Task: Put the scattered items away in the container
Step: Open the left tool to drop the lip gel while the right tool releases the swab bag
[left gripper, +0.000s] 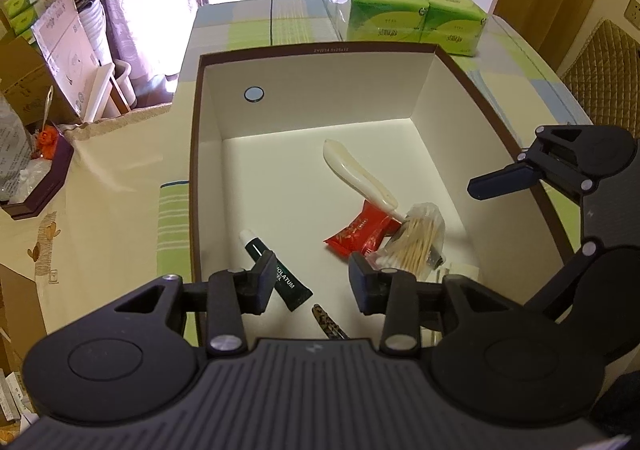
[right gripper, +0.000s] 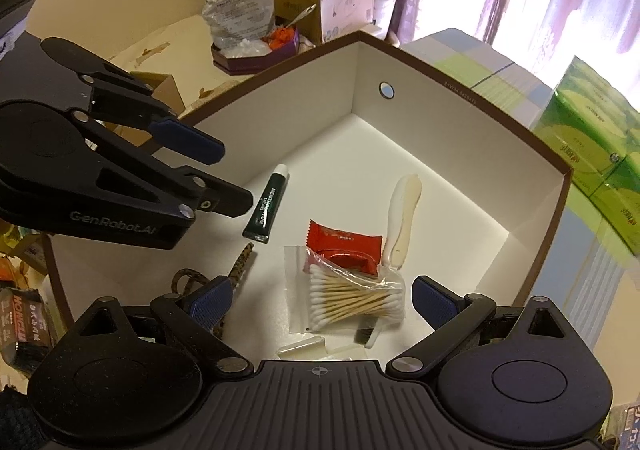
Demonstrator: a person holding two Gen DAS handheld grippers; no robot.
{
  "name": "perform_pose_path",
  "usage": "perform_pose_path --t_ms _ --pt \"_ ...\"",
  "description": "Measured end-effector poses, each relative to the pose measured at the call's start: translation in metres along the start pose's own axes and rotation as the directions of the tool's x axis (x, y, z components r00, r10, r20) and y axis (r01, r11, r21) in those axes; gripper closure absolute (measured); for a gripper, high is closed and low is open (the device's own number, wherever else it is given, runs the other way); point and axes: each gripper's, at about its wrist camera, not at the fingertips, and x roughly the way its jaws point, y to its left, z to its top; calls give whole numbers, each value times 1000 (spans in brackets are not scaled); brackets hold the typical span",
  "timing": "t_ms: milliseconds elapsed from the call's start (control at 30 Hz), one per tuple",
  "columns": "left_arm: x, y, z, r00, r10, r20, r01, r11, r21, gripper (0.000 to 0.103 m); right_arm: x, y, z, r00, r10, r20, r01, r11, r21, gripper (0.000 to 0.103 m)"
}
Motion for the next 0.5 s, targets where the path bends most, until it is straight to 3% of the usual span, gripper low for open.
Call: perform_pose_path --t_ms 333,500 --pt "-34 -10 -11 998 39 47 -38 999 -12 59 -30 4 -14 998 -16 58 16 1000 -7 2" --pt "-55 -19 -20 995 72 66 -70 997 -25 41 -51 5 -24 996 -11 92 11 1000 -1 2"
